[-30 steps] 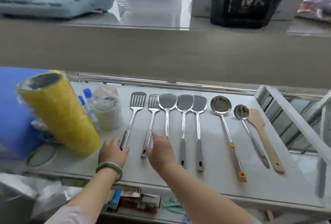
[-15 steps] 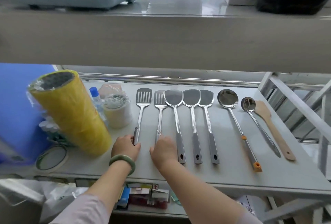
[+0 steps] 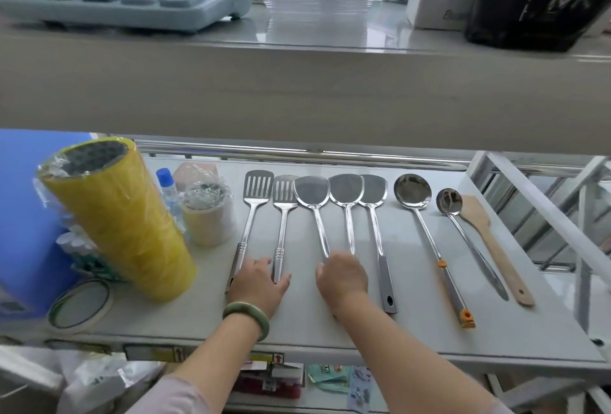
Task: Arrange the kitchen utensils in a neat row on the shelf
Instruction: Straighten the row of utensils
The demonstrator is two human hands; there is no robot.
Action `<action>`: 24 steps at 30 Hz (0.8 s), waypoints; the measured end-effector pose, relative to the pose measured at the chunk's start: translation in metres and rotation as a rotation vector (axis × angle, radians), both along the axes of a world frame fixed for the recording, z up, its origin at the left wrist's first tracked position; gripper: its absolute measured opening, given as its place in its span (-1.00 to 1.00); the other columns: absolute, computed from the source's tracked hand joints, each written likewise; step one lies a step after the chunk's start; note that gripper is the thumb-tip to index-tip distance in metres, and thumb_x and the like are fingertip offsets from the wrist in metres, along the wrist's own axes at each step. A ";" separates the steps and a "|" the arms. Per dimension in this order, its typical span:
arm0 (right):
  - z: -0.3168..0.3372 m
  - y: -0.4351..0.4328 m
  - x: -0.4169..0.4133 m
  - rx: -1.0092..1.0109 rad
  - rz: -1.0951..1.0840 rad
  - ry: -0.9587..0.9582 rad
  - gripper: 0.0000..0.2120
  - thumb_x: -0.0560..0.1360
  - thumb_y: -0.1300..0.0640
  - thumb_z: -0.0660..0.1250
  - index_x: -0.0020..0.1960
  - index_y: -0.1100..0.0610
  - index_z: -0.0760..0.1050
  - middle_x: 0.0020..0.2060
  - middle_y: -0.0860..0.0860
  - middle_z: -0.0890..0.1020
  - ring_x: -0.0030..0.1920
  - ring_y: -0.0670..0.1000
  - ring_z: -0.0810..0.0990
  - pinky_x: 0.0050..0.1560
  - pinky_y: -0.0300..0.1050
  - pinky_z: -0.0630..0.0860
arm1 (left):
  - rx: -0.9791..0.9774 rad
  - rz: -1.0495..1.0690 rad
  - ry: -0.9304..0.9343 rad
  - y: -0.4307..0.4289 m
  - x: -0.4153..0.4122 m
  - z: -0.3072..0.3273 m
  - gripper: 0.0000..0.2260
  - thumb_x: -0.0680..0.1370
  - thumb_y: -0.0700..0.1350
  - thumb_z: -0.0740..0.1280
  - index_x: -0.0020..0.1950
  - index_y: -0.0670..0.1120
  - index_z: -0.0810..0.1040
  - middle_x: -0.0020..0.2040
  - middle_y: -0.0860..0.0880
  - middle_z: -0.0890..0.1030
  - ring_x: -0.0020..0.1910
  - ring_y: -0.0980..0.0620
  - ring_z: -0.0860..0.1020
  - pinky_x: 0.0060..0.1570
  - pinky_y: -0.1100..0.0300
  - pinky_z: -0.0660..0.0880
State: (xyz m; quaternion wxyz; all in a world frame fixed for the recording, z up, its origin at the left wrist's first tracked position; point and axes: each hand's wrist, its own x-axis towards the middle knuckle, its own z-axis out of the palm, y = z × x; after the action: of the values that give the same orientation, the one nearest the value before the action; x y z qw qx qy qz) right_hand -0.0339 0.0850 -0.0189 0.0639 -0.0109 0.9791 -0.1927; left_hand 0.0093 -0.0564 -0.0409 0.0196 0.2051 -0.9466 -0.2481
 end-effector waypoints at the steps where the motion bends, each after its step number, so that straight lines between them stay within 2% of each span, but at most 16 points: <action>1: 0.000 0.000 0.000 0.009 0.018 -0.005 -0.73 0.53 0.14 0.15 0.06 0.27 0.52 0.06 0.20 0.59 0.10 0.18 0.56 0.03 -0.08 0.50 | 0.001 -0.017 -0.017 0.004 -0.001 -0.002 -0.52 0.47 0.15 0.30 0.30 -0.08 0.45 0.19 -0.10 0.52 0.15 -0.08 0.52 0.18 0.09 0.47; 4: -0.002 0.002 -0.003 -0.017 0.013 -0.032 -0.73 0.53 0.17 0.14 0.01 0.30 0.54 0.01 0.22 0.61 0.01 0.18 0.56 -0.03 -0.09 0.49 | 0.007 -0.025 -0.017 0.005 -0.004 -0.005 -0.60 0.47 0.06 0.31 0.25 -0.08 0.49 0.15 -0.12 0.57 0.15 -0.10 0.52 0.17 0.11 0.45; 6: -0.004 0.003 -0.004 -0.031 -0.005 -0.037 -0.74 0.53 0.17 0.14 -0.01 0.31 0.54 -0.04 0.22 0.60 -0.14 0.14 0.47 -0.12 -0.11 0.43 | 0.008 -0.010 -0.015 0.003 -0.006 -0.004 -0.61 0.48 0.03 0.30 0.26 -0.09 0.48 0.15 -0.14 0.57 0.15 -0.12 0.52 0.16 0.12 0.44; 8: -0.006 0.004 -0.005 -0.027 -0.012 -0.031 -0.74 0.52 0.18 0.14 -0.02 0.30 0.54 -0.13 0.20 0.54 -0.18 0.10 0.39 -0.18 -0.14 0.36 | -0.001 0.004 -0.017 0.002 -0.007 -0.003 -0.61 0.49 0.02 0.29 0.28 -0.09 0.47 0.16 -0.15 0.56 0.16 -0.13 0.52 0.16 0.12 0.44; 10: -0.008 0.005 -0.007 -0.014 0.007 -0.021 -0.73 0.53 0.16 0.14 -0.02 0.31 0.54 -0.10 0.21 0.58 -0.15 0.15 0.47 -0.16 -0.11 0.40 | -0.009 0.009 -0.028 0.002 -0.008 -0.003 -0.61 0.50 0.03 0.28 0.28 -0.09 0.47 0.17 -0.16 0.55 0.16 -0.13 0.52 0.16 0.11 0.44; 12: -0.007 0.005 -0.006 -0.023 0.025 -0.004 -0.69 0.56 0.08 0.15 -0.01 0.30 0.54 -0.03 0.22 0.60 -0.02 0.19 0.56 -0.12 -0.09 0.42 | -0.016 0.010 -0.049 0.003 -0.008 -0.003 -0.61 0.50 0.05 0.27 0.28 -0.08 0.46 0.19 -0.15 0.54 0.17 -0.13 0.52 0.15 0.09 0.45; 15: -0.001 0.015 -0.004 -0.139 -0.017 0.118 -0.65 0.59 0.01 0.11 0.02 0.27 0.51 -0.02 0.21 0.59 0.03 0.20 0.56 -0.09 -0.06 0.41 | -0.086 0.034 -0.042 0.004 -0.006 0.000 -0.58 0.49 0.08 0.27 0.32 -0.03 0.42 0.22 -0.13 0.49 0.20 -0.12 0.49 0.19 0.06 0.45; 18: 0.003 0.045 -0.009 -0.147 -0.131 0.236 -0.73 0.56 0.14 0.16 0.17 0.24 0.47 0.07 0.20 0.53 0.07 0.20 0.53 0.01 -0.04 0.48 | -0.135 0.015 0.078 0.017 -0.003 0.006 -0.51 0.49 0.10 0.28 0.38 -0.03 0.34 0.21 -0.10 0.42 0.19 -0.07 0.45 0.21 0.10 0.40; 21: -0.002 0.079 -0.013 -0.025 -0.205 0.127 -0.59 0.52 0.03 0.21 0.33 0.13 0.35 0.13 0.16 0.45 0.10 0.18 0.51 0.03 -0.02 0.50 | -0.028 -0.087 0.114 0.050 -0.004 0.014 -0.49 0.51 0.13 0.25 0.41 -0.04 0.30 0.23 -0.07 0.40 0.17 -0.03 0.46 0.21 0.14 0.42; 24: -0.012 0.090 -0.012 0.019 -0.082 0.029 -0.50 0.54 0.03 0.18 0.46 -0.01 0.18 0.16 0.15 0.43 0.07 0.16 0.53 0.00 -0.03 0.49 | 0.053 -0.185 0.005 0.086 -0.006 0.015 -0.47 0.53 0.15 0.21 0.45 0.00 0.22 0.29 -0.09 0.36 0.20 -0.04 0.47 0.21 0.14 0.41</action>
State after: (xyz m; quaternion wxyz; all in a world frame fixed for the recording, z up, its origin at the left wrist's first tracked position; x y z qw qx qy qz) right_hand -0.0462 0.1754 -0.0308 0.0419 0.0270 0.9814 -0.1856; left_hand 0.0032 0.0300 -0.0262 -0.0066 0.1168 -0.9546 -0.2741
